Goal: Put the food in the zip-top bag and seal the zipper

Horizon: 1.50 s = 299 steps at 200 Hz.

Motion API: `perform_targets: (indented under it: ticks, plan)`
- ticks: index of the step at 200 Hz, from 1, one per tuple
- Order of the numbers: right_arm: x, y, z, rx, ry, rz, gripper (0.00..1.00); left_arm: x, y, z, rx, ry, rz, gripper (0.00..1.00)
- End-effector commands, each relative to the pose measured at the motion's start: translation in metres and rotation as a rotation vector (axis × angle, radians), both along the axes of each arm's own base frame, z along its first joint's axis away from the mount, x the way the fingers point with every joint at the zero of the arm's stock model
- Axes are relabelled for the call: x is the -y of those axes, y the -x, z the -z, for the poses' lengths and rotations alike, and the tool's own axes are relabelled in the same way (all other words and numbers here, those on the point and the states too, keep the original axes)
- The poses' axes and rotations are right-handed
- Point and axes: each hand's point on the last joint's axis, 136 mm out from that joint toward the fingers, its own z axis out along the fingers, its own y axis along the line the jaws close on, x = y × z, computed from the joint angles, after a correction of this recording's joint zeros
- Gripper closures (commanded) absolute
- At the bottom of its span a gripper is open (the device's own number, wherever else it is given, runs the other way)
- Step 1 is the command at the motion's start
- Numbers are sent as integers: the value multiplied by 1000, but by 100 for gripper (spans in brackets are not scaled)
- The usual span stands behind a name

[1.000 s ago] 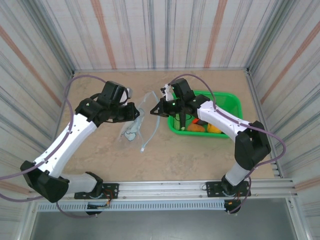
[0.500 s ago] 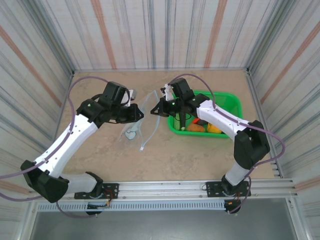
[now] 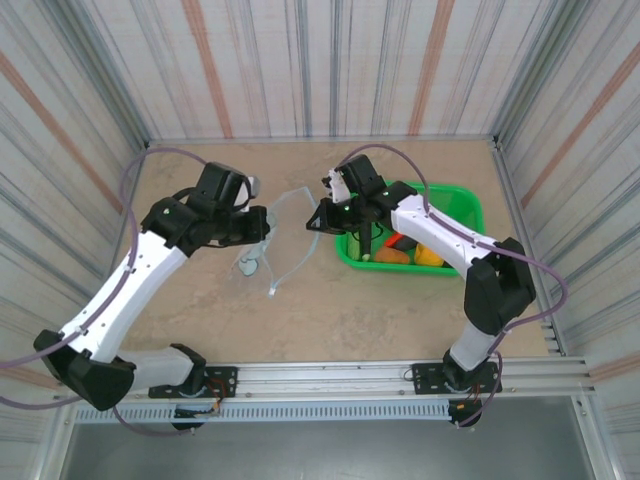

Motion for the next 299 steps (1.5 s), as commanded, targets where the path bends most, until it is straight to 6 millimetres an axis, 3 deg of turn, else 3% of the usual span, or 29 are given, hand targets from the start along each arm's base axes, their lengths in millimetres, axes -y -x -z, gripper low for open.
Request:
perform_targets:
  ticks: [1,16,31,61,76,99,124,149,167,177,216,242,269,285,289,299]
  plan:
    - [33,-6,17,85,268,-4,65,-22,8,-19,54,-43,-56,100]
    - [42,-12,14,122,320,14,53,-28,9,-27,73,-41,-82,100]
    - [46,-16,6,162,341,28,48,-30,9,-33,93,-34,-91,100]
    - [24,-7,-29,221,270,-51,42,-25,7,-30,77,-3,-102,100]
    - [14,-1,-59,277,209,-62,52,-20,4,-24,62,18,-112,100]
    - [8,9,-89,286,111,-61,67,-14,-3,-19,44,73,-124,100]
    - [15,15,-108,379,187,-11,65,-8,-11,-22,42,111,-128,100]
    - [10,28,-121,391,149,-31,60,-5,-17,-24,42,115,-135,100]
    - [0,39,-130,418,116,-63,86,-3,-19,-23,39,124,-137,100]
    - [-8,43,-130,395,90,-75,100,-1,-19,-24,40,135,-133,100]
    - [-53,51,-92,171,-4,-115,100,-2,-19,-33,58,168,-152,100]
    - [-71,52,-71,74,50,-89,100,-6,-14,-46,78,189,-170,100]
    - [-65,53,-58,87,163,-69,100,-29,-7,-58,110,150,-217,100]
    - [-51,53,-38,48,252,-74,100,-44,-2,-67,125,156,-247,100]
    - [-50,49,-45,64,255,-70,100,-47,0,-69,130,154,-251,100]
    - [-38,45,-37,75,312,-58,100,-53,3,-74,133,148,-252,100]
